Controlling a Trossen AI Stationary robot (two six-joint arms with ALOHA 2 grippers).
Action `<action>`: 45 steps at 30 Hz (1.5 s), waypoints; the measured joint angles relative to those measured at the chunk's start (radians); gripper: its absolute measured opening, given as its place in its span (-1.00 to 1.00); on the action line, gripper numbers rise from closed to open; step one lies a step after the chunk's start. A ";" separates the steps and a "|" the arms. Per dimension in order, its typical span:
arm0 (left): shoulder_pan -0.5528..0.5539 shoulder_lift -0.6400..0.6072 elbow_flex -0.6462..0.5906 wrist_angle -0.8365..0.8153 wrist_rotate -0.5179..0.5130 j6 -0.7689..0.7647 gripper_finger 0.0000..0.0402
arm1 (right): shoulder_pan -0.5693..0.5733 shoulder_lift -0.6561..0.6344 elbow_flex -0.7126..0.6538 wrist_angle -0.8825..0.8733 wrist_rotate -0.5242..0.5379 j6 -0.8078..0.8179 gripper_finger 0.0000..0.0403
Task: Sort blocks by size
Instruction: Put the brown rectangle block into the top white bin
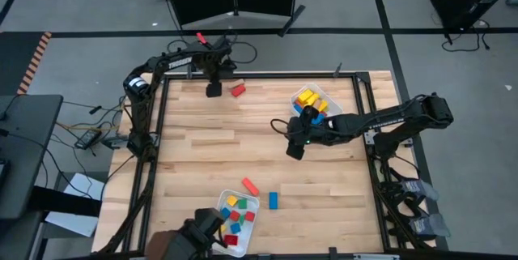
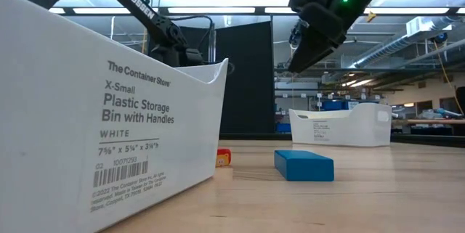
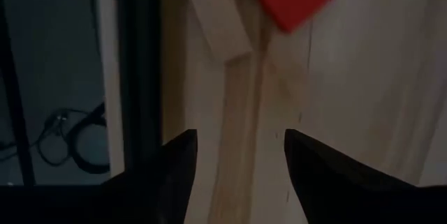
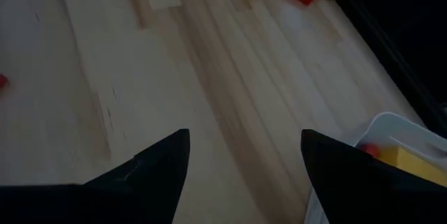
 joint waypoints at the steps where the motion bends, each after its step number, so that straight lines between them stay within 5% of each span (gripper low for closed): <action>1: 0.000 0.000 -0.001 -0.010 -0.002 0.016 0.11 | 0.001 0.000 0.000 0.001 0.000 0.008 0.41; 5: 0.022 0.001 -0.001 -0.025 0.081 0.018 0.05 | 0.013 0.000 0.000 0.004 0.000 0.022 0.39; 9: 0.085 0.001 -0.001 -0.024 0.283 0.005 -0.11 | 0.020 -0.001 0.000 0.019 0.005 0.022 0.39; 16: 0.213 0.001 -0.001 -0.032 0.593 0.000 -0.87 | 0.020 -0.001 0.000 0.023 0.007 0.046 0.38; 19: 0.254 0.001 -0.001 -0.028 0.718 -0.018 -0.95 | 0.020 -0.001 0.000 0.053 0.007 0.052 0.35; 23: 0.262 0.001 -0.001 0.041 0.702 -0.123 -0.98 | 0.020 0.006 0.000 0.156 0.001 0.035 0.33; 27: 0.249 0.001 -0.022 0.087 0.631 -0.136 -0.98 | 0.012 0.053 0.002 0.265 -0.141 -0.056 0.28; 32: 0.270 0.002 -0.092 0.182 0.793 -0.190 -0.98 | 0.006 0.202 0.066 0.254 -0.316 -0.080 0.23; 40: 0.286 0.002 -0.194 0.244 0.877 -0.230 -0.98 | 0.075 0.337 0.198 0.170 -0.329 -0.168 0.24; 45: 0.248 0.002 -0.252 0.375 0.736 -0.306 -0.96 | 0.098 0.340 0.227 0.161 -0.253 -0.139 0.27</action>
